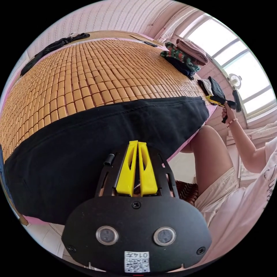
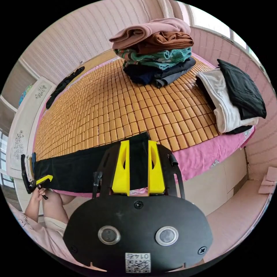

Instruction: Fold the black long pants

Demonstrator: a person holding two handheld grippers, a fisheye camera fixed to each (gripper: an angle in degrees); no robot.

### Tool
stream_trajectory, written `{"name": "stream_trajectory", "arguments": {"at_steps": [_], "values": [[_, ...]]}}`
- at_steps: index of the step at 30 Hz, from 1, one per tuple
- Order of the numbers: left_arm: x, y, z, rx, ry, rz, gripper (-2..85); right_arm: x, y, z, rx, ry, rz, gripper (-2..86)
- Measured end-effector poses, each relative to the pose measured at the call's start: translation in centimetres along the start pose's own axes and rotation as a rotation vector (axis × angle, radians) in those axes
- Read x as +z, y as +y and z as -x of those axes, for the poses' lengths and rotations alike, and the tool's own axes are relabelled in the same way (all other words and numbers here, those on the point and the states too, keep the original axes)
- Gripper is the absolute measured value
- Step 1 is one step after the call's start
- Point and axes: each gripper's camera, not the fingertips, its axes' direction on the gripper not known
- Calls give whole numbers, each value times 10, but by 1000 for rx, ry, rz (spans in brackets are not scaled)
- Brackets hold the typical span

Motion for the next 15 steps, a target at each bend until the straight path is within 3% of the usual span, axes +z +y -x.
{"name": "stream_trajectory", "arguments": {"at_steps": [3,7,11,15], "values": [[-17,-3,-11,33,-29,-87,15,40,-10,11,-87,116,176,50],[-22,-17,-17,156,-148,-161,67,16,-3,12,-86,111,98,32],[26,-34,-13,270,-248,-18,79,-11,2,5,-79,54,34,23],[34,-34,-11,288,-208,-16,63,-20,-9,0,-77,14,13,18]]}}
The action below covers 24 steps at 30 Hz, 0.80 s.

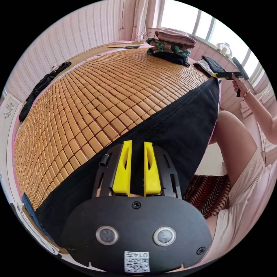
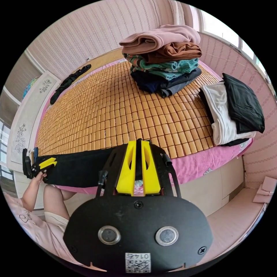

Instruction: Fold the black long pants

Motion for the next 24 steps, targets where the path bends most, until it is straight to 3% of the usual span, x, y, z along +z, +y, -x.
{"name": "stream_trajectory", "arguments": {"at_steps": [4,7,11,17,24], "values": [[5,-10,-7,28,-6,46,20,32,-12,-9,21,31,91,6],[1,-13,-21,64,-68,54,0,65,-10,-18,47,183,188,-3],[-27,-6,-28,17,-97,-31,-5,61,-2,-21,30,194,154,-3],[-1,-4,-20,-70,-66,-6,-6,14,43,-44,103,-59,-66,88],[8,-5,-15,-125,-55,-1,-5,29,71,-51,58,-130,30,141]]}}
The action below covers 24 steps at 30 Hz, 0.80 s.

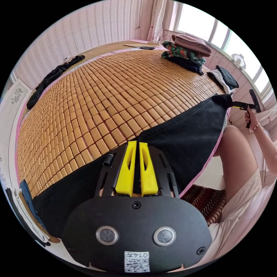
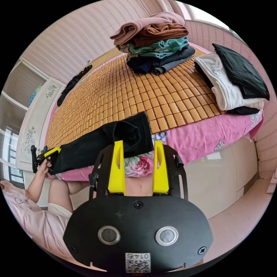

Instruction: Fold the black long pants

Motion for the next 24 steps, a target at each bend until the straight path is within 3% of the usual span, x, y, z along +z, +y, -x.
{"name": "stream_trajectory", "arguments": {"at_steps": [4,8,10,13,16,20,24], "values": [[6,4,-3,-10,-6,-3,-4,-12,25,-17,120,-150,-187,136],[6,10,-7,-4,-25,-24,-3,5,36,-28,215,-222,-221,158],[5,10,-6,-10,-20,-21,-3,15,29,-22,213,-177,-204,151],[4,11,-3,-24,-9,-23,-3,42,10,-5,183,-82,-93,60],[3,11,-2,-39,-3,-21,-2,31,3,18,140,-24,-124,12],[0,11,-4,-26,-16,-13,-1,-6,19,24,293,196,-293,11],[-3,14,-1,-40,-3,-25,0,11,22,17,291,98,-217,49]]}}
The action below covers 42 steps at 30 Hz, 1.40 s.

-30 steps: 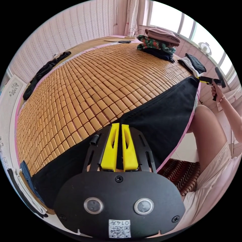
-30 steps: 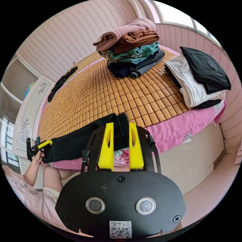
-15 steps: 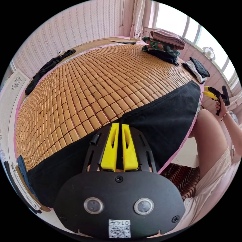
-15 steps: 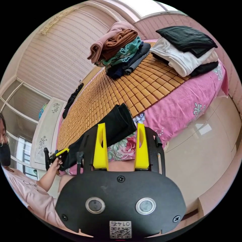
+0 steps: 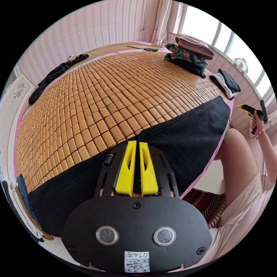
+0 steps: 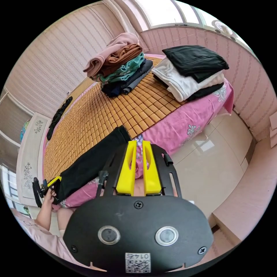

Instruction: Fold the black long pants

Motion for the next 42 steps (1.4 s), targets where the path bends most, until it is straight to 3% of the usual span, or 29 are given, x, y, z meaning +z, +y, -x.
{"name": "stream_trajectory", "arguments": {"at_steps": [3,7,10,13,21,24,27,29,31,36,38,42], "values": [[-3,0,1,-5,1,3,0,32,1,19,-46,-88,107,90],[-7,1,0,-14,-5,4,1,60,-1,66,-129,-127,111,21],[-10,3,-1,-10,-17,1,2,78,-3,112,-255,-11,103,4],[-14,7,0,-15,-15,-14,4,127,-1,138,-366,187,280,-1],[-54,26,13,-59,19,-134,11,154,-3,181,-448,197,345,-8],[-98,54,17,-122,-20,-227,-5,143,2,219,-511,322,296,-9],[-118,86,5,-138,36,-234,-9,135,32,301,-730,158,211,-10],[-107,99,-15,-132,82,-162,-9,160,68,385,-924,-110,350,-9],[-92,108,-38,-143,83,-100,-10,183,103,452,-1093,-212,437,-9],[-71,120,-70,-190,37,-80,-10,226,157,592,-1336,-239,455,-7],[-68,124,-75,-156,13,-103,-10,271,180,633,-1452,-30,585,-5],[-70,128,-76,-156,28,-110,-10,291,173,664,-1479,-31,734,-5]]}}
